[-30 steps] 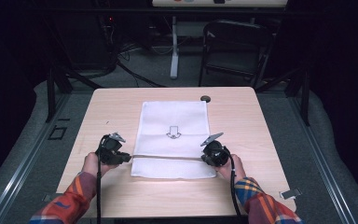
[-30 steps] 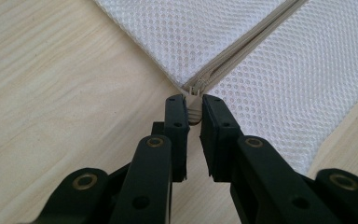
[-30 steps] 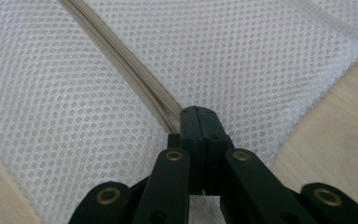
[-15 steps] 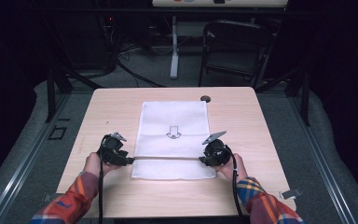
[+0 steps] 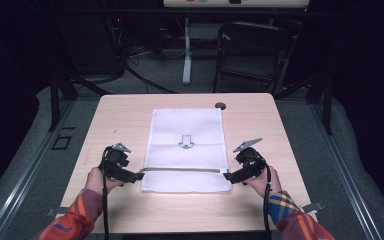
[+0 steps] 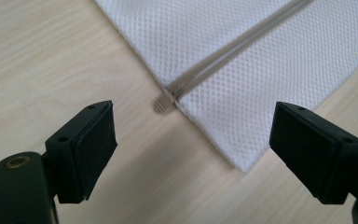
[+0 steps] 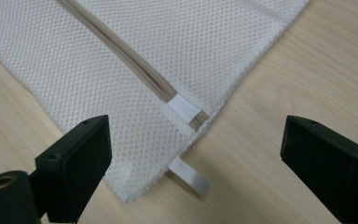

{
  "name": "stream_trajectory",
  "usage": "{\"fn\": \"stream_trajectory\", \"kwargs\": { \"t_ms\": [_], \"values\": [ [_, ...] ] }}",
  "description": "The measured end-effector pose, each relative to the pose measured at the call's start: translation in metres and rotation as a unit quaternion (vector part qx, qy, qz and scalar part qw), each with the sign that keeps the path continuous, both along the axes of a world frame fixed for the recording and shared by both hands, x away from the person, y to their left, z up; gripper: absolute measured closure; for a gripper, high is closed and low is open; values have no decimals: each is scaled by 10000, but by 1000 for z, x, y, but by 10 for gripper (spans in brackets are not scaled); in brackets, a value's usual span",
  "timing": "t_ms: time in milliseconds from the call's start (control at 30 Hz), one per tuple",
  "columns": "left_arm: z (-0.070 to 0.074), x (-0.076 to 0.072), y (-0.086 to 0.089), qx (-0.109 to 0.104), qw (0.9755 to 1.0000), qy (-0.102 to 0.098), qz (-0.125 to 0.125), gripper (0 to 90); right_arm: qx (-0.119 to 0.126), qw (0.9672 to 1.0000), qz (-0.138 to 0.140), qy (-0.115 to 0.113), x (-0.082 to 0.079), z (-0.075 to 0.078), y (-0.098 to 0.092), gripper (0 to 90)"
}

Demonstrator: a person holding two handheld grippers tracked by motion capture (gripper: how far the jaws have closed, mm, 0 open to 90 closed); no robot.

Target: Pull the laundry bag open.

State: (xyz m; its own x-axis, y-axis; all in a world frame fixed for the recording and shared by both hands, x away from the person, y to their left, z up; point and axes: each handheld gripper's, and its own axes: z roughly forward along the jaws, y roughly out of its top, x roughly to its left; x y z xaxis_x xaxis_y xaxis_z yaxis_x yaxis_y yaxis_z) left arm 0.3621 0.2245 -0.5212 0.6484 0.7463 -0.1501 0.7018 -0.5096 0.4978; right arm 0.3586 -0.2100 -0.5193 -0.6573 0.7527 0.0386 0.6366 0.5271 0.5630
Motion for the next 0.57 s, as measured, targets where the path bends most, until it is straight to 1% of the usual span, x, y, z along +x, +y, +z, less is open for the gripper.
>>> {"fn": "stream_trajectory", "kwargs": {
  "t_ms": [33, 100, 133, 167, 267, 400, 467, 533, 567],
  "values": [
    [-1, -2, 0, 1, 10000, 53, 26, 130, -27, 10000, -11, 1, -3, 1, -2, 75],
    [-1, -7, 2, -6, 9999, 102, -5, 114, -45, 10000, -67, -26, -10, 2, -8, 67],
    [-1, -9, 2, 18, 9999, 123, -23, 114, -89, 9999, -61, -6, -14, 3, -11, 59],
    [-2, -11, 2, 17, 9999, 145, 0, 109, -100, 9999, -111, -17, -17, 3, -13, 53],
    [-3, -16, 1, 74, 9997, 218, -61, 97, -118, 9998, -159, -31, -27, 5, -23, 38],
    [-4, -20, 0, 98, 9996, 253, -124, 79, -138, 9996, -220, -78, -39, 5, -35, 27],
    [-5, -19, 0, 114, 9995, 256, -129, 72, -225, 9995, -195, -51, -43, 4, -40, 21],
    [-5, -19, 1, 117, 9996, 243, -127, 69, -319, 9992, -227, -54, -46, 2, -43, 15],
    [-5, -18, 1, 155, 9995, 247, -156, 68, -412, 9989, -203, -63, -46, 2, -44, 14]
  ]
}}
